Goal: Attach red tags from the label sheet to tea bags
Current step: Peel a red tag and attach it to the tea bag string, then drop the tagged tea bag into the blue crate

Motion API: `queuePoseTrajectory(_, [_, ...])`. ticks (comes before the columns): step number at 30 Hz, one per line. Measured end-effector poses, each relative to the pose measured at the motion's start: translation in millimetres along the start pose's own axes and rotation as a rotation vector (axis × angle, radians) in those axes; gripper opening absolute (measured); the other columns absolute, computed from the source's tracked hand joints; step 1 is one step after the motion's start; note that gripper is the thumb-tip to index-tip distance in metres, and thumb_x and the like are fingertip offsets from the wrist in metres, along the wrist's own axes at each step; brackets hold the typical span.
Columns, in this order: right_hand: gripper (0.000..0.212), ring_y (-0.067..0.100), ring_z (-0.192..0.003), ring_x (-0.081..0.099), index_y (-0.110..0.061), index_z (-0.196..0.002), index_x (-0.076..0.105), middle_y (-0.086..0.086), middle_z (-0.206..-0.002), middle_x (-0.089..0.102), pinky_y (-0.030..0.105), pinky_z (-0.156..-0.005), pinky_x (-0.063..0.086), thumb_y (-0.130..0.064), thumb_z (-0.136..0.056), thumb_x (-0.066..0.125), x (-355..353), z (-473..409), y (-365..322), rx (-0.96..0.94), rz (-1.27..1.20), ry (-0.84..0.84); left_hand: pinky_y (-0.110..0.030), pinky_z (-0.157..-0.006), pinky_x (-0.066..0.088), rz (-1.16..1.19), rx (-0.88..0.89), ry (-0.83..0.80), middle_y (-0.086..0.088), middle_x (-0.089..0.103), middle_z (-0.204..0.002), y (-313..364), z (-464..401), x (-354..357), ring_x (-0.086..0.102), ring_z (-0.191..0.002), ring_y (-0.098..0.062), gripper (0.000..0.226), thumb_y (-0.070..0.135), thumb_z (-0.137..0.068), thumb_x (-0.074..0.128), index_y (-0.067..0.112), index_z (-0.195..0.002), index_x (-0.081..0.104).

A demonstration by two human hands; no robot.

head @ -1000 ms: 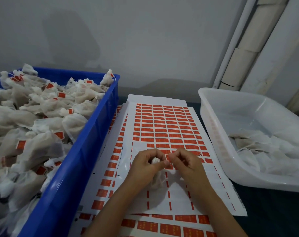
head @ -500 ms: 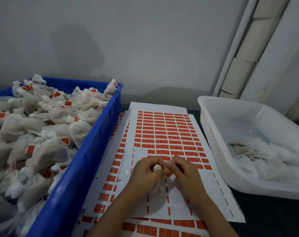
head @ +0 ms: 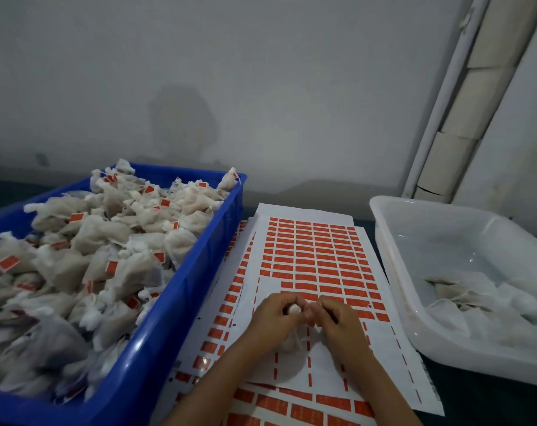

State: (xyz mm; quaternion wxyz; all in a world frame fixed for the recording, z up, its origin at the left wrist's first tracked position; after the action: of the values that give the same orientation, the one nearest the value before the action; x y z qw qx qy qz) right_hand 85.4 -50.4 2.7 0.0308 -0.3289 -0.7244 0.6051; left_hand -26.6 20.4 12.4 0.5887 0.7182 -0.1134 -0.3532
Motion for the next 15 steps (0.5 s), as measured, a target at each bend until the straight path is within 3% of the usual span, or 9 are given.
queuePoseTrajectory(3, [0.024, 0.011, -0.07, 0.064, -0.021, -0.08, 0.063, -0.009, -0.074, 0.067, 0.013, -0.061, 0.049, -0.032, -0.093, 0.045, 0, 2, 3, 0.074, -0.087, 0.0, -0.013, -0.071, 0.044, -0.08, -0.072, -0.071, 0.02, 0.058, -0.1, -2, 11, -7, 0.058, -0.092, -0.005, 0.022, 0.049, -0.084, 0.055, 0.036, -0.101, 0.053])
queuePoseTrajectory(6, [0.026, 0.01, -0.08, 0.065, -0.023, -0.09, 0.06, -0.013, -0.085, 0.067, 0.021, -0.074, 0.05, -0.041, -0.093, 0.041, 2, 4, 5, 0.137, -0.098, -0.021, -0.012, -0.069, 0.045, -0.18, -0.145, -0.078, 0.021, 0.055, -0.106, -8, 24, -24, 0.056, -0.095, -0.003, 0.042, 0.056, -0.075, 0.063, 0.04, -0.11, 0.046])
queuePoseTrajectory(8, [0.027, 0.009, -0.085, 0.064, -0.024, -0.093, 0.059, -0.013, -0.092, 0.066, 0.023, -0.079, 0.05, -0.043, -0.092, 0.039, 3, 5, 5, 0.158, -0.101, -0.034, -0.012, -0.074, 0.047, -0.244, -0.136, -0.087, 0.017, 0.06, -0.109, -12, 30, -32, 0.057, -0.092, -0.001, 0.035, 0.047, -0.075, 0.069, 0.04, -0.105, 0.051])
queuePoseTrajectory(11, [0.025, 0.008, -0.086, 0.064, -0.025, -0.093, 0.059, -0.016, -0.093, 0.066, 0.018, -0.073, 0.048, -0.041, -0.093, 0.039, 3, 6, 5, 0.167, -0.12, -0.029, -0.007, -0.067, 0.041, -0.319, -0.106, -0.079, 0.019, 0.06, -0.105, -14, 38, -36, 0.055, -0.086, 0.005, 0.029, 0.04, -0.077, 0.069, 0.04, -0.103, 0.056])
queuePoseTrajectory(15, [0.03, 0.011, -0.07, 0.061, -0.021, -0.077, 0.057, -0.009, -0.074, 0.064, 0.015, -0.06, 0.043, -0.041, -0.091, 0.04, 2, 3, 2, 0.195, -0.161, 0.003, -0.007, -0.064, 0.039, -0.4, -0.089, 0.013, 0.021, 0.059, -0.093, -12, 40, -33, 0.055, -0.078, 0.006, 0.022, 0.041, -0.081, 0.064, 0.036, -0.102, 0.06])
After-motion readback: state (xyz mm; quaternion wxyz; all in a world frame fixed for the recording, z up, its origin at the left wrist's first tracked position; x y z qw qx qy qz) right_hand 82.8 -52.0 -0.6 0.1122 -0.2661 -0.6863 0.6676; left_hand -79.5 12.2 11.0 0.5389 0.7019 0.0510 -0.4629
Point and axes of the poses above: each hand's wrist, its own z-axis away from the middle knuckle, its own x-axis out of the palm, y = z × x, the point moved 4 cm from there along -z, towards the middle knuckle
